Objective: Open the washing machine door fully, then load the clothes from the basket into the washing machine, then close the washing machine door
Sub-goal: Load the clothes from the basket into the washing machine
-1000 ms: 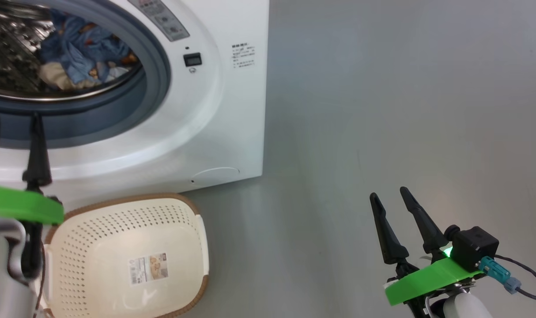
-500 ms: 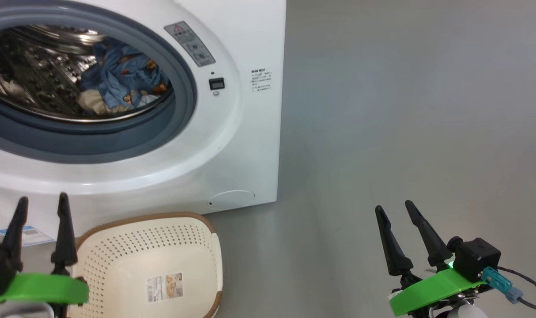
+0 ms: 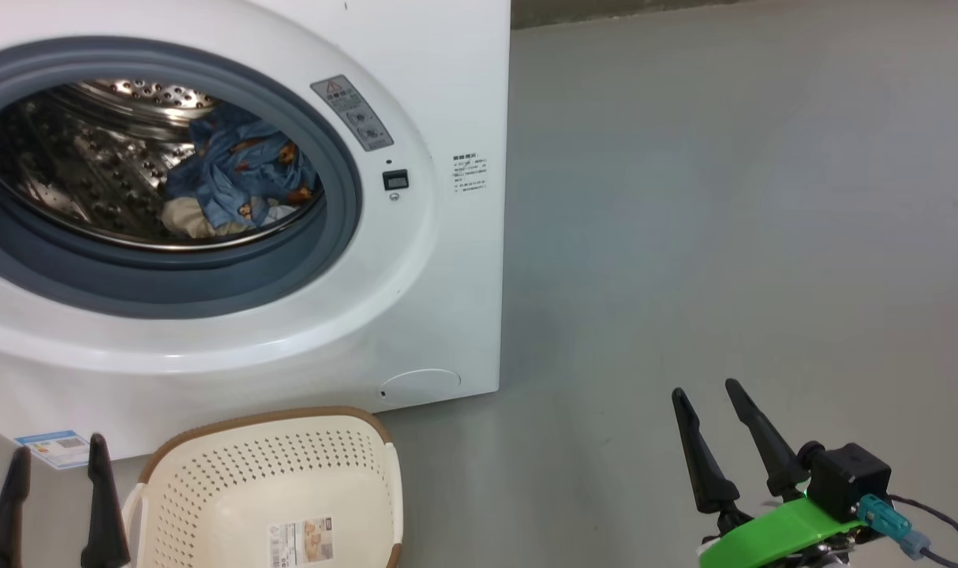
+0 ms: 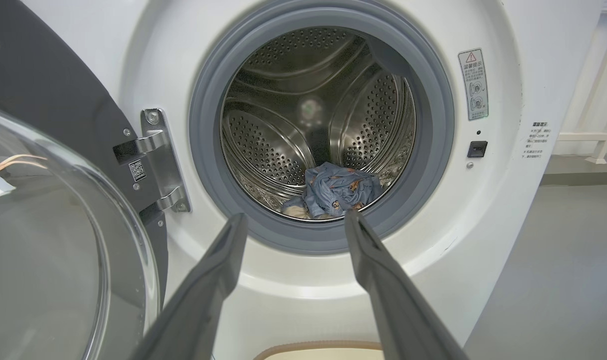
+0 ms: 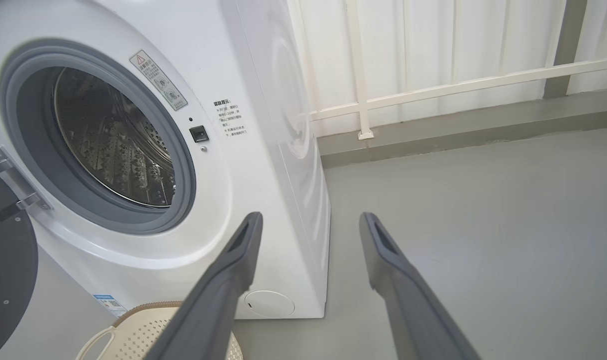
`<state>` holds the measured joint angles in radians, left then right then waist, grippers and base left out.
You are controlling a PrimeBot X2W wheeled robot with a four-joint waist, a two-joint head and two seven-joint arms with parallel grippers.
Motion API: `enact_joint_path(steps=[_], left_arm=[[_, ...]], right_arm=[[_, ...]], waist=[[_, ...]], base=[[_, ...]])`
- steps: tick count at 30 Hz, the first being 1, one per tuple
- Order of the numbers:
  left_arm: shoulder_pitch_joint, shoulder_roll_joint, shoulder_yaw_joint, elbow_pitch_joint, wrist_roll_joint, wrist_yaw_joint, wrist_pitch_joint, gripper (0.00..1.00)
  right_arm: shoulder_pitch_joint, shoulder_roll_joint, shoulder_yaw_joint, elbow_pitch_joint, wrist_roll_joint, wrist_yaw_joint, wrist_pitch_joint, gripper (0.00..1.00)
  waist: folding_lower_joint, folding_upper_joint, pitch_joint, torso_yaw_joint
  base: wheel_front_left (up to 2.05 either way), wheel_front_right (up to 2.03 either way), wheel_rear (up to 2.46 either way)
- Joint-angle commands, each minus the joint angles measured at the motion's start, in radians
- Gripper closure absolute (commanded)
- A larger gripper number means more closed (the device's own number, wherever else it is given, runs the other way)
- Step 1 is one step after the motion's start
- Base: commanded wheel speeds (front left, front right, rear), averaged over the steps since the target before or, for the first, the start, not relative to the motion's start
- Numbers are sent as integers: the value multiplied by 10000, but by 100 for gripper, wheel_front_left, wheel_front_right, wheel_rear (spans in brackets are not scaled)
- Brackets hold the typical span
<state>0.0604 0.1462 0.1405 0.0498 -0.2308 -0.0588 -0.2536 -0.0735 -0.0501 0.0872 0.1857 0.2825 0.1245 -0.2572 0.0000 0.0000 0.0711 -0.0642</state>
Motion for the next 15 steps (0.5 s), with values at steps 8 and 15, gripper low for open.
enact_joint_path(steps=[8, 15], left_arm=[[683, -439, 718, -510, 415, -193, -82, 0], [1053, -683, 667, -337, 569, -307, -82, 0]], right_arm=[[110, -1, 358, -258, -398, 62, -46, 0], [114, -1, 423, -300, -586, 62, -46, 0]], waist=[[0, 0, -288, -30], [0, 0, -396, -37]], base=[[0, 0, 0], [0, 0, 0]])
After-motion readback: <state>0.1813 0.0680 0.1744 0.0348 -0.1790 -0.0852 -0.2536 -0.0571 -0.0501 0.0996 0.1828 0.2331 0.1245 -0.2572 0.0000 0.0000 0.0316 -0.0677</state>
